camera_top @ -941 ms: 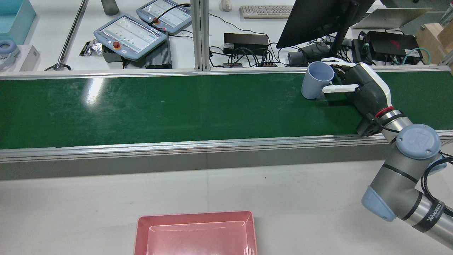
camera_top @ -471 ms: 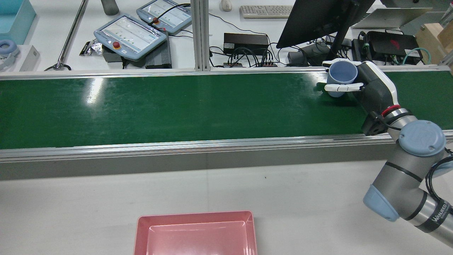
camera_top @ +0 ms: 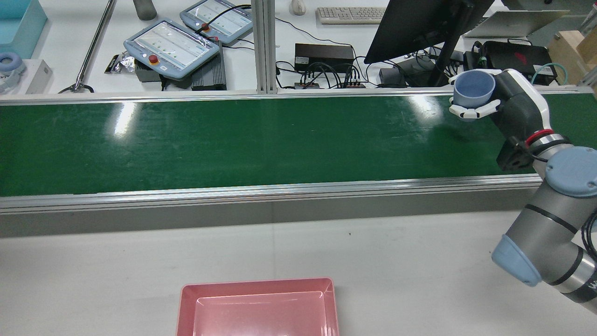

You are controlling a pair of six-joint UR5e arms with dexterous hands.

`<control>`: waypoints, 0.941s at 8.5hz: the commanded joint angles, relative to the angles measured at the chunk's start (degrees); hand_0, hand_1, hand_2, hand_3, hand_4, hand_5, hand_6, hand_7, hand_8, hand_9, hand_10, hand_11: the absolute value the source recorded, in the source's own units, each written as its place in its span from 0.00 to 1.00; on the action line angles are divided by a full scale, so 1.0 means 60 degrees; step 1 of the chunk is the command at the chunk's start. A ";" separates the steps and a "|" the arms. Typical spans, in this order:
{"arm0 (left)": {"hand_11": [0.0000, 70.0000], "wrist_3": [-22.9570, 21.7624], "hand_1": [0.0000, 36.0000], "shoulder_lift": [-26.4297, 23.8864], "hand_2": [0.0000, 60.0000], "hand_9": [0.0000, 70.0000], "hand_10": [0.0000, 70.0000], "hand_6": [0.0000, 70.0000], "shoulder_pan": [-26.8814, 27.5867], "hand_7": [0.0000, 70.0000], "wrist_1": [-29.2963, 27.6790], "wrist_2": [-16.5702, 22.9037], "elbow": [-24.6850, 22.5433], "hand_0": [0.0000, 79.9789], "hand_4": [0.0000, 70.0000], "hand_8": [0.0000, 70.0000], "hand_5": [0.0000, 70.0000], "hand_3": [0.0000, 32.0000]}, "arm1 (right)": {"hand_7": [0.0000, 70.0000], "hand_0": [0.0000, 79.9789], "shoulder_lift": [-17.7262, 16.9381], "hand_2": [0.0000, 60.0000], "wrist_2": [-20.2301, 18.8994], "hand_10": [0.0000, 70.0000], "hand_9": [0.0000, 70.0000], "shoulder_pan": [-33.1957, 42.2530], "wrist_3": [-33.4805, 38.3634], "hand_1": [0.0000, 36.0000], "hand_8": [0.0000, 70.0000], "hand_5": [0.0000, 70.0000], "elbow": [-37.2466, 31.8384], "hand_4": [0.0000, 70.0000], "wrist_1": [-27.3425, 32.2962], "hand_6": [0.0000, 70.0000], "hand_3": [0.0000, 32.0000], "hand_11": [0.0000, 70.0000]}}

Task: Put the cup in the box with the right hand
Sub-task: 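Lift the blue cup and carry it with the right hand over the pink tray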

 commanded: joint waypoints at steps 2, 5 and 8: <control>0.00 0.0000 0.00 0.0000 0.00 0.00 0.00 0.00 0.0000 0.00 0.0000 0.0000 -0.0015 0.00 0.00 0.00 0.00 0.00 | 1.00 0.99 -0.0097 1.00 -0.0046 1.00 1.00 -0.0353 -0.0757 1.00 1.00 0.35 0.2427 1.00 -0.0022 0.72 0.00 1.00; 0.00 0.0000 0.00 0.0000 0.00 0.00 0.00 0.00 0.0000 0.00 0.0000 0.0000 -0.0015 0.00 0.00 0.00 0.00 0.00 | 1.00 0.89 0.0768 1.00 0.0056 1.00 1.00 -0.2750 -0.2942 1.00 1.00 0.33 0.4119 1.00 -0.0022 0.71 0.00 1.00; 0.00 0.0000 0.00 0.0000 0.00 0.00 0.00 0.00 0.0000 0.00 0.0000 0.0000 -0.0015 0.00 0.00 0.00 0.00 0.00 | 1.00 0.79 0.1470 1.00 0.0944 1.00 1.00 -0.5414 -0.4567 1.00 1.00 0.33 0.4209 1.00 0.0080 0.72 0.00 1.00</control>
